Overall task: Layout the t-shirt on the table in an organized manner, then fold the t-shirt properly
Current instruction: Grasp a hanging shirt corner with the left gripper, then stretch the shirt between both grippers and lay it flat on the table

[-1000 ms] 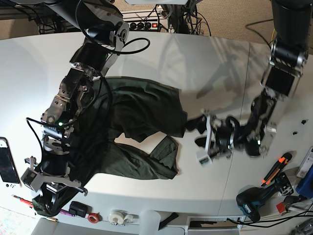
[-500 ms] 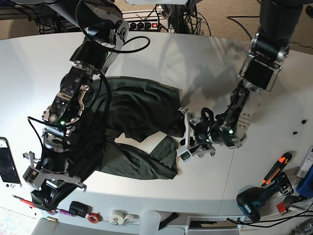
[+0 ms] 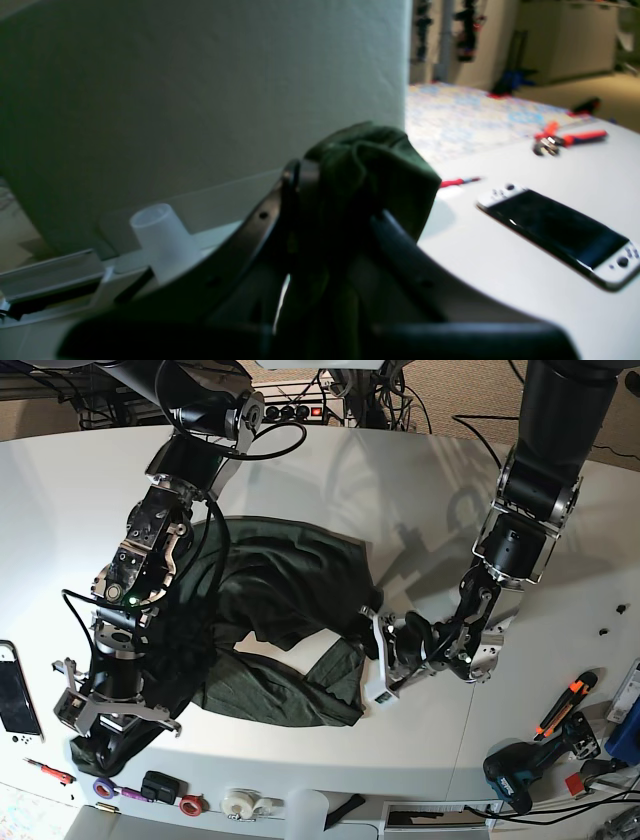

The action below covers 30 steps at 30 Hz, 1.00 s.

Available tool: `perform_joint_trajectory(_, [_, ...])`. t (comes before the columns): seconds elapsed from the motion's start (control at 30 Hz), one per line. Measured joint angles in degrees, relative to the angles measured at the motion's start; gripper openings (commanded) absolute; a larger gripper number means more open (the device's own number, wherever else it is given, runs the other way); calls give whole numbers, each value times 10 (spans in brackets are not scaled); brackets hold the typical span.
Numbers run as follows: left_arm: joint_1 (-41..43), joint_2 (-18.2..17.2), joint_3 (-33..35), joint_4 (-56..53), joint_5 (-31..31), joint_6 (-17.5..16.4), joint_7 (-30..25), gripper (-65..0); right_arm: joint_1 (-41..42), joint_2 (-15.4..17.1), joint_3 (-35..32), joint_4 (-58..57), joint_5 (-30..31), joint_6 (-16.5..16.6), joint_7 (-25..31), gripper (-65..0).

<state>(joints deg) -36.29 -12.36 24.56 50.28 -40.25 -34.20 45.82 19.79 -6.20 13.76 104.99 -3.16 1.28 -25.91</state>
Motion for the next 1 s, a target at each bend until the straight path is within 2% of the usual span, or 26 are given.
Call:
perform_joint_trajectory(0.07, [6, 2, 0, 0, -15, -15, 6, -392, -1, 0, 0, 0, 0, 1, 0, -650])
perform_joint_trajectory(0.17, [20, 2, 0, 0, -26, -15, 4, -403, -3, 0, 0, 0, 0, 1, 0, -650])
perform_joint_trajectory(0.2, [24, 2, 0, 0, -30, -15, -3, -445, -3, 0, 0, 0, 0, 1, 0, -650])
perform_joint_trajectory(0.27, [26, 1, 0, 0, -28, -15, -3, -614, -3, 0, 0, 0, 0, 2, 0, -650])
perform_joint_trajectory(0.3, [27, 1, 0, 0, -24, -15, 2, -650, -3, 0, 0, 0, 0, 2, 0, -650])
perform_joint_trajectory(0.4, [28, 1, -7, 0, -38, -19, 5, -650, -8, 0, 0, 0, 0, 1, 0, -650])
perform_joint_trajectory(0.47, [26, -1, -26, 3, -65, -51, 21, -650, -13, 0, 0, 0, 0, 2, -4, -650])
perform_joint_trajectory(0.6, [0, -12, -84, 14, -163, -54, 92, -650, -39, 11, -1, 0, -19, 2, -16, -650])
perform_joint_trajectory(0.7, [-23, -27, -138, 17, -238, -54, 133, -650, -61, 30, -1, 0, -39, -26, -28, -650])
perform_joint_trajectory(0.87, [-39, -69, -200, 17, -351, -54, 213, -650, -91, 54, 1, 0, -57, -63, -44, -650])
perform_joint_trajectory(1.0, [-42, -119, -206, 17, -420, -55, 268, -650, -103, 57, 8, 0, -64, -74, -76, -650])
